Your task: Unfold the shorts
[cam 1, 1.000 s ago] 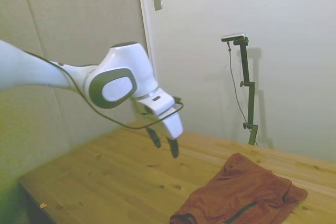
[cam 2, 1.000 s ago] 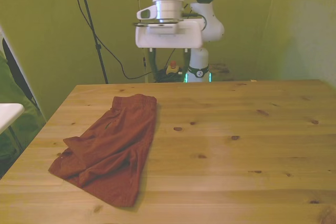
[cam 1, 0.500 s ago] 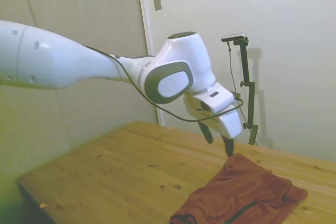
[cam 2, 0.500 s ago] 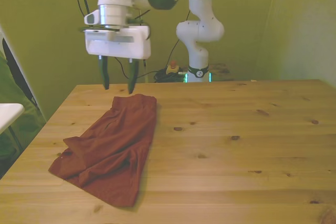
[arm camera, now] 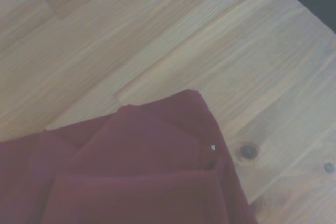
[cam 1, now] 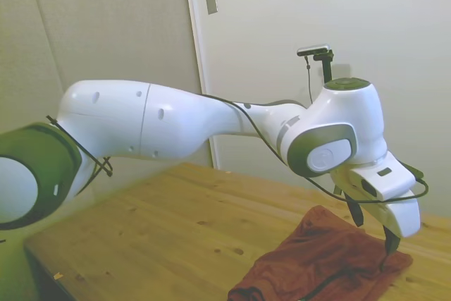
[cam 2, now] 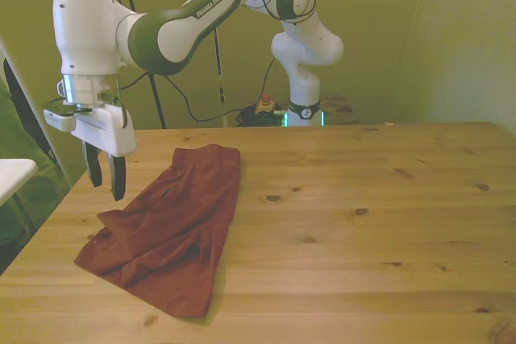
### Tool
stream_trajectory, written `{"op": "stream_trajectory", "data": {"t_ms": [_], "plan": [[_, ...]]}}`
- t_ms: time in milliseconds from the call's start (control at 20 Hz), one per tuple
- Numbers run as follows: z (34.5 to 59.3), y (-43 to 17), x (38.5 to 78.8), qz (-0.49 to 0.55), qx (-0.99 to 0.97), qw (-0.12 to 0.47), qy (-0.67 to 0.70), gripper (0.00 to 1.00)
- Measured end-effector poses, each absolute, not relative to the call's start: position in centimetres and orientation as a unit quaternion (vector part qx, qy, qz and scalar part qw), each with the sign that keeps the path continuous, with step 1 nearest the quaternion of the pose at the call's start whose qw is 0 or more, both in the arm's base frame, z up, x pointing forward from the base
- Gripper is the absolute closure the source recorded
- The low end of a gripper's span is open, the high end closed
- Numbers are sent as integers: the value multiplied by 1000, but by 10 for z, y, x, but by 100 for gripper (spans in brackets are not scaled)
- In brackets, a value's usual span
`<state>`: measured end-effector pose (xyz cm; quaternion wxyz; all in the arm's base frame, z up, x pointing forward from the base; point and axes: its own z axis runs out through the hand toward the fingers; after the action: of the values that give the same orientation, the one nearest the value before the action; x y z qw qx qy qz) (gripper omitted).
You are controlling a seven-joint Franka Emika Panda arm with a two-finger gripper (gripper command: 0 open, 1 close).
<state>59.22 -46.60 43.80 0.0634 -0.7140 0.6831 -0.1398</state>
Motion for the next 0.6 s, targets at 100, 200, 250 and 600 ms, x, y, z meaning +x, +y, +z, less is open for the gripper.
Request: {"op": "stream_trajectory", "data": {"t_ms": [100, 200, 250, 600], "plan": [[428, -469, 600, -139, -712, 70, 684, 0], [419, -470, 606, -135, -711, 77, 686, 0], [413, -469, 608, -133, -711, 82, 686, 0], [381, -465, 618, -129, -704, 100, 691, 100]]}}
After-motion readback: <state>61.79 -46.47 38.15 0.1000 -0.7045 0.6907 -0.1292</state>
